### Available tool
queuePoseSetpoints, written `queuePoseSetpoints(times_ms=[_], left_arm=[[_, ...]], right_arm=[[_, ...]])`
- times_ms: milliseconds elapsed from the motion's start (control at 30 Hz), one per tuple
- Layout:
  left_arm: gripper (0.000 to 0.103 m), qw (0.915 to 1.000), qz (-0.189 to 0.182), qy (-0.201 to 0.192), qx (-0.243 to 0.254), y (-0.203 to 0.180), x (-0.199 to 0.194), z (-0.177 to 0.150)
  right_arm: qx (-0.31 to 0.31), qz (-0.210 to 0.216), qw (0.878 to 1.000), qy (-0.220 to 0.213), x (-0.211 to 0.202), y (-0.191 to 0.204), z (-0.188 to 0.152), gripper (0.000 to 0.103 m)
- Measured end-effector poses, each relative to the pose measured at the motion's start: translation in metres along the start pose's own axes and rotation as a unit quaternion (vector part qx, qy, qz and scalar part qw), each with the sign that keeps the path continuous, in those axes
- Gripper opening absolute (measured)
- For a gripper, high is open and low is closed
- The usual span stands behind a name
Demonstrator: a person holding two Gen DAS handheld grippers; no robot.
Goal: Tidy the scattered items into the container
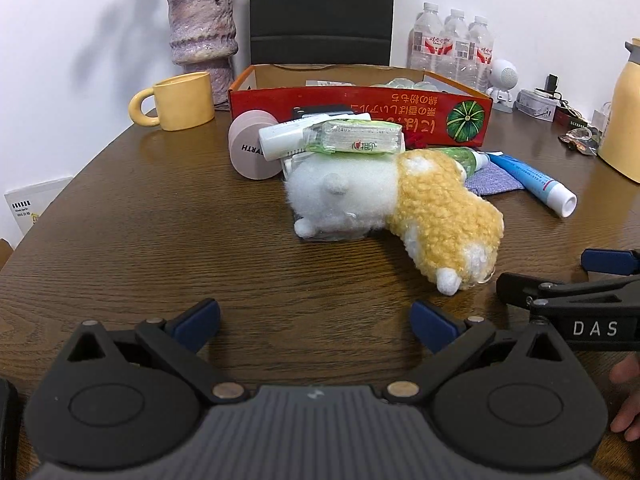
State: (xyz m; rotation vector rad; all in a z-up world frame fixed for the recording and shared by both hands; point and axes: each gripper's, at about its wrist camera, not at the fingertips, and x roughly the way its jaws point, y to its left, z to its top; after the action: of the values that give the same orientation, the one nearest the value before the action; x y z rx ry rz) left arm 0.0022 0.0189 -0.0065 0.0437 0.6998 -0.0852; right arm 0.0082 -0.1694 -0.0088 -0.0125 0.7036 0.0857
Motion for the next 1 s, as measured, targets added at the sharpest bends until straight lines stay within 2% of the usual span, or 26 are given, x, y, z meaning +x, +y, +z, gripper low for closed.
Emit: queuePoseSetpoints(times_ms=[1000], left_arm=[[0.103,1.0000,0.008,0.000,-0.006,-0.0032,0.0022,0.0014]], right_arm=[[0.014,-0.013,1.000,-0.001,0.0023,-0.0006,0.0022,0.103]])
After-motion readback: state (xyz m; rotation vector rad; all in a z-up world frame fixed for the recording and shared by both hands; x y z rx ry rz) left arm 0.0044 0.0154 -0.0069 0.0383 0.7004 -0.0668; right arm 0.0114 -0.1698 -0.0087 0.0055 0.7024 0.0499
